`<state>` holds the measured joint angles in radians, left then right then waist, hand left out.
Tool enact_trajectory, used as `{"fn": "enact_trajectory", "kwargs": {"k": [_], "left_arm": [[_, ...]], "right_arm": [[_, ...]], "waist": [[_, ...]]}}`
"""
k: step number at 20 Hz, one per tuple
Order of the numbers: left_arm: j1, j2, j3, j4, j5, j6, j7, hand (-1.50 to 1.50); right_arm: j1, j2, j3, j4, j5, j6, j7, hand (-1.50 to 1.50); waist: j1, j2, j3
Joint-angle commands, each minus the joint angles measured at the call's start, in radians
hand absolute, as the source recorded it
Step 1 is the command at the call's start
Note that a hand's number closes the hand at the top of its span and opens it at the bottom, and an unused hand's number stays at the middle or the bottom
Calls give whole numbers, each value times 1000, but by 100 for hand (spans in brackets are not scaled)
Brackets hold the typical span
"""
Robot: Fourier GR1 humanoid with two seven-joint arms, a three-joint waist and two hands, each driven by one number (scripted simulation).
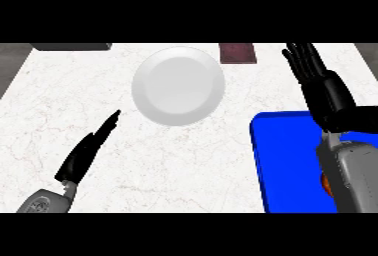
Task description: Pick the tomato from the tray and place it in the plate
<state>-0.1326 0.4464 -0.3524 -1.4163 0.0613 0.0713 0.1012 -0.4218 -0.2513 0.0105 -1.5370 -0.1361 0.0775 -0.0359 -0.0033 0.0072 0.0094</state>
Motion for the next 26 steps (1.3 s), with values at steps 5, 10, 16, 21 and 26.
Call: {"fn": "enact_trajectory", "kwargs": {"k": [5, 10, 16, 21, 26], "left_arm": [[-98, 10, 174, -100, 71, 59, -70, 0], [-96, -6, 242, -122, 129, 83, -66, 0], [-120, 7, 273, -152, 151, 67, -50, 0], [-83, 20, 279, -254, 157, 47, -2, 0], [-104, 35, 336, -177, 194, -11, -20, 0]], "right_arm": [[121, 5, 301, -224, -72, 377, -156, 150], [258, -233, 318, -335, 422, 199, -258, 150], [668, -140, 287, -233, 239, 138, -740, -150], [777, -234, 128, -186, 174, 191, -1040, -150], [832, -376, -70, -370, 128, 186, -931, -150]], "waist": [[18, -34, -9], [-61, -36, -8], [-40, -12, -5], [-9, -13, -8], [-16, -12, -10]]}}
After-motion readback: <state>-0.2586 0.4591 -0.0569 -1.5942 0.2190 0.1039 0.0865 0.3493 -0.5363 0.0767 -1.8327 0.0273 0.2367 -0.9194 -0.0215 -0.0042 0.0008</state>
